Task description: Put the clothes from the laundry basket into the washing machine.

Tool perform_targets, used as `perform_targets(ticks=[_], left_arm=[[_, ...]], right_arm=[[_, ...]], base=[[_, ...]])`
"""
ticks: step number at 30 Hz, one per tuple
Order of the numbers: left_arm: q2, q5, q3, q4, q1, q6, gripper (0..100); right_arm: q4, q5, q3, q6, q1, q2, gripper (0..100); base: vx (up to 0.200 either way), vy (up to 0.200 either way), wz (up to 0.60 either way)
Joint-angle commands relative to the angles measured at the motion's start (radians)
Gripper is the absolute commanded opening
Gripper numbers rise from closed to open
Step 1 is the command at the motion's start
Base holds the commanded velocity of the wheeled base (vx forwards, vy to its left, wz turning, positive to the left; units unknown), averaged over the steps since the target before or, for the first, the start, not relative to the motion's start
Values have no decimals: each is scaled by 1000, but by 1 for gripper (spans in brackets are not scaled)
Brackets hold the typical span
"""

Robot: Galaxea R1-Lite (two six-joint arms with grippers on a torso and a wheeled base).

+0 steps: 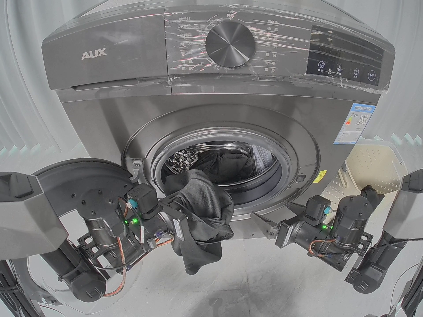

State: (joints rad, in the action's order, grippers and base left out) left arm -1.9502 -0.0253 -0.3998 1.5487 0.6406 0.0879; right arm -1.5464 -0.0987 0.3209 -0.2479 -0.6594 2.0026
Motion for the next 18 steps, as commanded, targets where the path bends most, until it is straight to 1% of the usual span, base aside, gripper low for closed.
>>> perform_targets(ticks=[1, 2, 4, 6, 7, 8, 10, 11, 13, 16, 18], left_arm=[[-72, 2, -68, -1, 10, -17, 0], [-93, 7, -100, -1, 8, -27, 0], [-124, 21, -139, -1, 5, -22, 0], [-154, 51, -168, -1, 1, -19, 0], [-170, 68, -186, -1, 2, -13, 0], [-187, 79, -214, -1, 2, 6, 0], [-217, 79, -257, -1, -1, 44, 0], [-228, 79, -271, -1, -3, 53, 0], [-251, 77, -297, -1, -7, 61, 0], [-280, 71, -333, -1, -9, 59, 0], [-332, 58, -402, -7, -10, 58, 0]], right_arm=[[2, 2, -3, 2, -8, -28, 100], [2, 2, -3, 4, -8, -31, 100], [2, 4, 1, 4, -8, -36, 100], [2, 5, -2, 4, -8, -38, 100], [2, 5, -3, 4, -8, -39, 100], [2, 5, -3, 4, -8, -41, 100], [2, 7, -3, 1, -6, -45, 100], [2, 8, -3, -1, -6, -50, 100], [3, 8, -3, -4, -6, -57, 100], [3, 10, -5, -4, -6, -57, 100], [3, 8, -3, -4, -6, -57, 100]], base=[[0, 0, 0], [0, 0, 0], [0, 0, 0], [0, 0, 0], [0, 0, 0], [0, 0, 0], [0, 0, 0], [0, 0, 0], [0, 0, 0], [0, 0, 0], [0, 0, 0]])
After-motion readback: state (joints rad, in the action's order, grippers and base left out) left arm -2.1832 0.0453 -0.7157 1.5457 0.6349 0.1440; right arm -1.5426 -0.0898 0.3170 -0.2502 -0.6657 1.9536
